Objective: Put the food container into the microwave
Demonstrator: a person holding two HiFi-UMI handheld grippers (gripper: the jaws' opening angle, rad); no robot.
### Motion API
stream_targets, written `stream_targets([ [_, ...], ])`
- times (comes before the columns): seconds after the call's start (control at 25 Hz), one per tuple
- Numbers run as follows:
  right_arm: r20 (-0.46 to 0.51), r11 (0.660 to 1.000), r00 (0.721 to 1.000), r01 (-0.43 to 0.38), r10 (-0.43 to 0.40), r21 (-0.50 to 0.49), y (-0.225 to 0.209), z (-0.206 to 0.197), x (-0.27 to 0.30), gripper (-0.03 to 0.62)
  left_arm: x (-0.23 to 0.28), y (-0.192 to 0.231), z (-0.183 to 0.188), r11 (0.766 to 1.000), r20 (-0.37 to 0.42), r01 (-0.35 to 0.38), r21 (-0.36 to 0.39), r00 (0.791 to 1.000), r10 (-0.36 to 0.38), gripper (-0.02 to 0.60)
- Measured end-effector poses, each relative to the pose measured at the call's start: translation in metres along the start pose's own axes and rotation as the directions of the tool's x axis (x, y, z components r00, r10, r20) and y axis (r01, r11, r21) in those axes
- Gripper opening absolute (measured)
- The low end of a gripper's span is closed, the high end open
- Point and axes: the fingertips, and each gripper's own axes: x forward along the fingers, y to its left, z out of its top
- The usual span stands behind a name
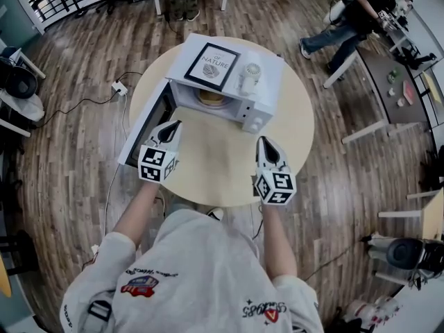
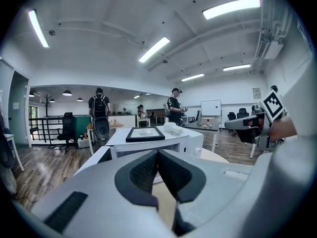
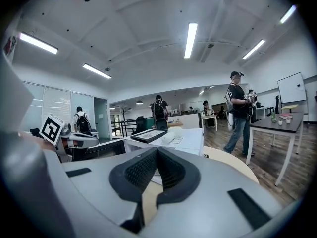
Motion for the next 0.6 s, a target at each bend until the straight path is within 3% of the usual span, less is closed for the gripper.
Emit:
stream_targets([
  [0.6,0.018,0.999,0.999,0.035,-0.035,-0.014,-0.016,-0.001,-0.019,0.0,0.01,-0.017,0.001,0.999,0.004,0.034,0.001,0.999,-0.034,0.005],
])
